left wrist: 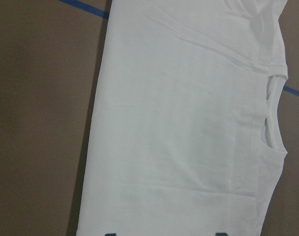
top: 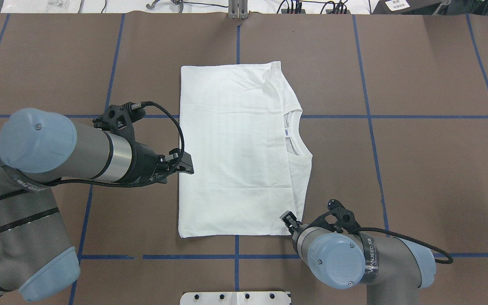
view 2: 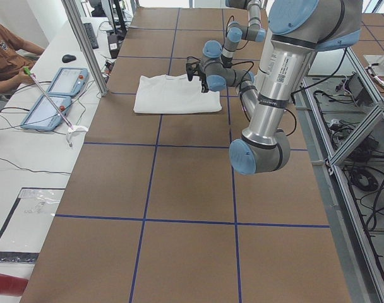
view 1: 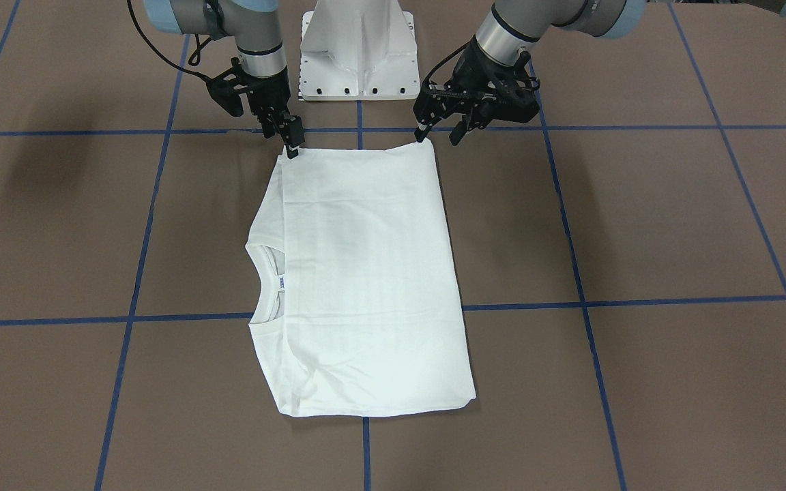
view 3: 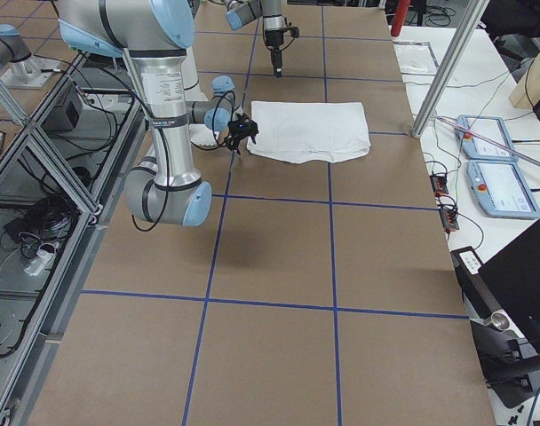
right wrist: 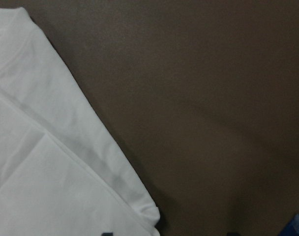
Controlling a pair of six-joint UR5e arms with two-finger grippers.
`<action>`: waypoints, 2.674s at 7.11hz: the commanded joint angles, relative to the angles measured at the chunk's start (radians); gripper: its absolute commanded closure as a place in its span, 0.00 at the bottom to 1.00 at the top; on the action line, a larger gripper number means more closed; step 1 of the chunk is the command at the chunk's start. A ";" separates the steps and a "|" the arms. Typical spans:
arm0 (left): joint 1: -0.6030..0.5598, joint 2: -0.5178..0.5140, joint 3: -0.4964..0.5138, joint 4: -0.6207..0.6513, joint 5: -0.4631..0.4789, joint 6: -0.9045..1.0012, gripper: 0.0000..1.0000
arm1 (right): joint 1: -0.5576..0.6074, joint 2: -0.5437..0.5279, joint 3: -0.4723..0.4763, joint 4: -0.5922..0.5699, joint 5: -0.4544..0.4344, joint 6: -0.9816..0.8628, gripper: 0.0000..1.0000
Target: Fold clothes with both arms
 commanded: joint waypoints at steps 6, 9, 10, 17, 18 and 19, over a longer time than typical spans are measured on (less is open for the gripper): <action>0.015 -0.001 -0.011 0.026 0.001 -0.019 0.26 | 0.042 0.029 -0.037 -0.001 -0.003 -0.018 0.34; 0.015 -0.001 -0.015 0.026 0.001 -0.020 0.26 | 0.048 0.049 -0.055 -0.001 0.002 -0.018 0.77; 0.015 -0.001 -0.015 0.026 0.001 -0.022 0.26 | 0.056 0.047 -0.038 -0.004 0.008 -0.021 1.00; 0.268 0.079 -0.001 0.032 0.170 -0.295 0.28 | 0.060 0.037 0.020 -0.027 0.020 -0.021 1.00; 0.271 0.078 0.017 0.032 0.173 -0.295 0.28 | 0.060 0.037 0.020 -0.027 0.020 -0.021 1.00; 0.276 0.076 0.031 0.032 0.188 -0.299 0.28 | 0.060 0.040 0.020 -0.027 0.020 -0.021 1.00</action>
